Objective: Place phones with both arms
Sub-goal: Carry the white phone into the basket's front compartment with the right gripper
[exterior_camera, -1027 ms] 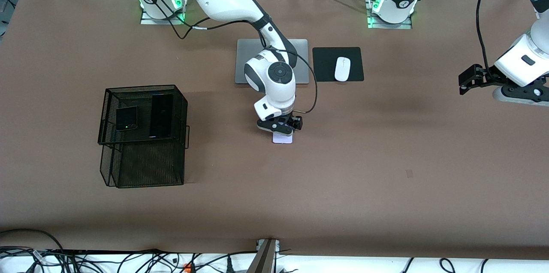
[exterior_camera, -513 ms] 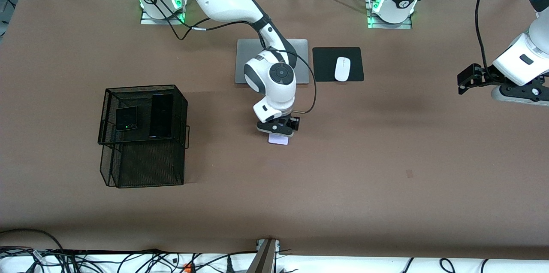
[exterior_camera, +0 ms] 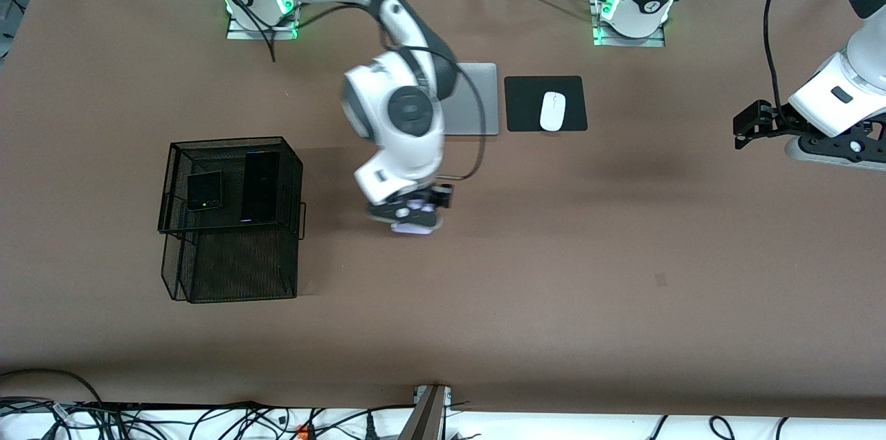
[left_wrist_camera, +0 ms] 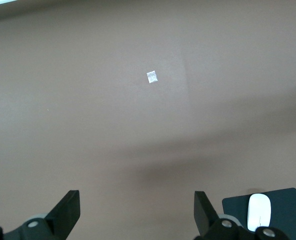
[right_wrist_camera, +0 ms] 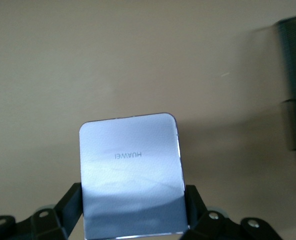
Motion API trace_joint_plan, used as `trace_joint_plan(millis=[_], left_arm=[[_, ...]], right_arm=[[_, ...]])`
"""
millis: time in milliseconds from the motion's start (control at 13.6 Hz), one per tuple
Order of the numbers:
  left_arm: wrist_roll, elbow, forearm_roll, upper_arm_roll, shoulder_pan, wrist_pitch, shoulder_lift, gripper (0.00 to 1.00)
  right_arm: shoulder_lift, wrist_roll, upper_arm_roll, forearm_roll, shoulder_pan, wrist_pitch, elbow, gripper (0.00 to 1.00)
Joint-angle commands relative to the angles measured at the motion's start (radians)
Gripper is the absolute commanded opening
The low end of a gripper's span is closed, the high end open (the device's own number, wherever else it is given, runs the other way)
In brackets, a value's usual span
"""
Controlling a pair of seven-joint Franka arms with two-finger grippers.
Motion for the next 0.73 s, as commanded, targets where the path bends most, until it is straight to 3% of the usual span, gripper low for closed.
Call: trace_joint_plan(millis=[0,147,440,660], left_arm=[[0.012,0.002,-0.020,-0.001,0.004,-0.008,-0.009,1.00],[0.014,0.006,-0.019,-0.001,0.006,-0.008,-0.006,1.00],[0.012,0.004,-0.019,-0.001,0.001,-0.011,-0.004,1.00],[0.020,0.035,-0.019,0.001,0.009,-0.008,0.020,1.00]], right_arm=[[-0.110,-0.219,0.024,0.031,-0.149,-0.135,-0.017,0.23],[-0.126,-0.395,0.010,0.028,-0.256,-0.195,-0.017,0.23],[-0.115,-0.719,0.019,0.028,-0.476,-0.179,-0.019,0.23],[-0.051,-0.827,0.021,0.033,-0.551,-0.063,-0.042,0.23]])
